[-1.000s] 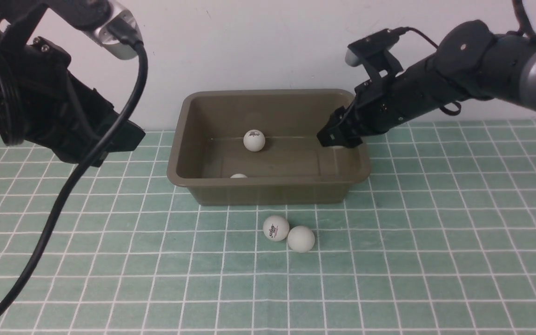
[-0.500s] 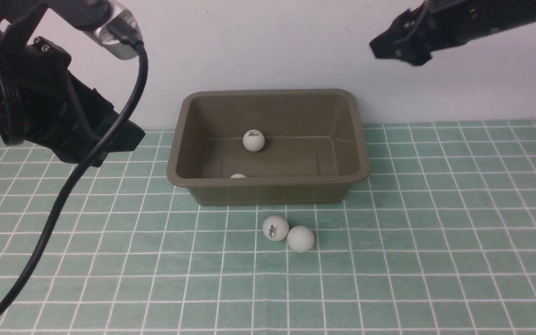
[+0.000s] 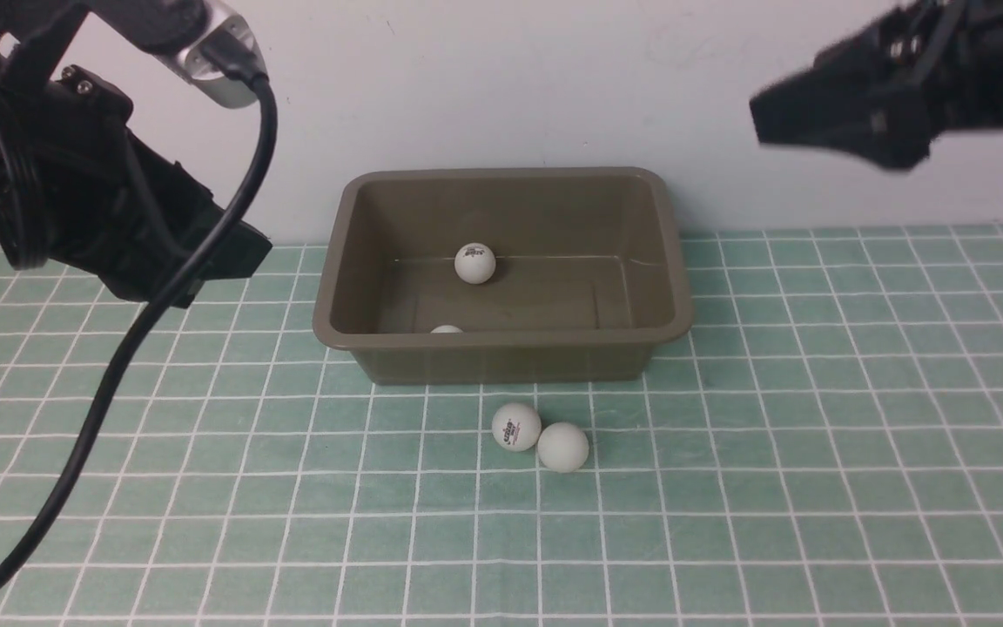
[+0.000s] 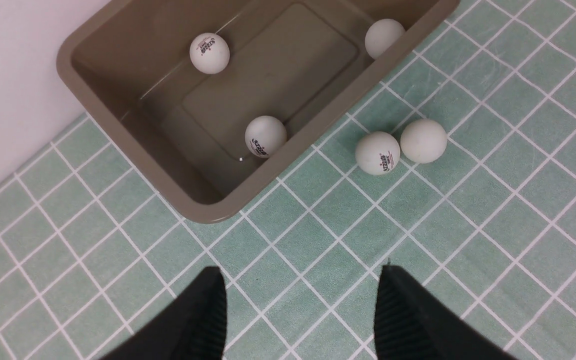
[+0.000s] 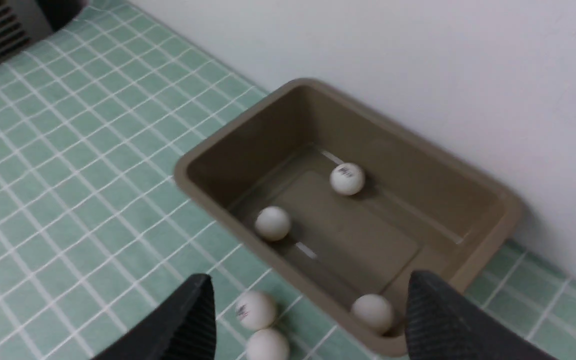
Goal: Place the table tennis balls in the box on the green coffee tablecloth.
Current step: 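Reach for and grasp a ping pong ball on the table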
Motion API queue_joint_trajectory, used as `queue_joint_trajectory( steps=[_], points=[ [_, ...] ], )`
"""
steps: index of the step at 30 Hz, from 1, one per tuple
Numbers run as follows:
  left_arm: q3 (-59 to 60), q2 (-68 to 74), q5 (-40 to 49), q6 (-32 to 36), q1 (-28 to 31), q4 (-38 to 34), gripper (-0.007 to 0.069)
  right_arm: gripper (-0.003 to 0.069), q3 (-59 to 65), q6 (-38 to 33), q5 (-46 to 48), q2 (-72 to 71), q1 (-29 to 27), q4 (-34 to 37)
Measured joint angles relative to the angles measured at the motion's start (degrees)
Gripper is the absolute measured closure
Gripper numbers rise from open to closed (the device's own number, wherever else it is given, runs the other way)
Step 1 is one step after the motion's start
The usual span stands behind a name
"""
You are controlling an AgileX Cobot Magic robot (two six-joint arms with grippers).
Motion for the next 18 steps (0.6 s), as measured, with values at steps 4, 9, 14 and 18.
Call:
queue_joint_trajectory(
  steps=[4, 9, 14, 18],
  points=[
    [0.0, 0.11, -0.22, 0.0, 0.0, 0.0, 0.0262, 0.0195, 1.81, -0.42, -4.68, 2.41, 5.22, 0.0],
    [0.0, 0.22, -0.29, 0.0, 0.0, 0.0, 0.0262, 0.0195, 0.78, 1.76, -8.39, 7.09, 9.31, 0.29],
    [0.0, 0.28, -0.29, 0.0, 0.0, 0.0, 0.0262, 0.0195, -2.8, 4.22, -12.22, 16.44, 12.32, 0.24],
    [0.0, 0.28, 0.12, 0.0, 0.0, 0.0, 0.0262, 0.0195, -6.26, 4.55, -14.55, 23.34, 13.25, 0.24]
  ],
)
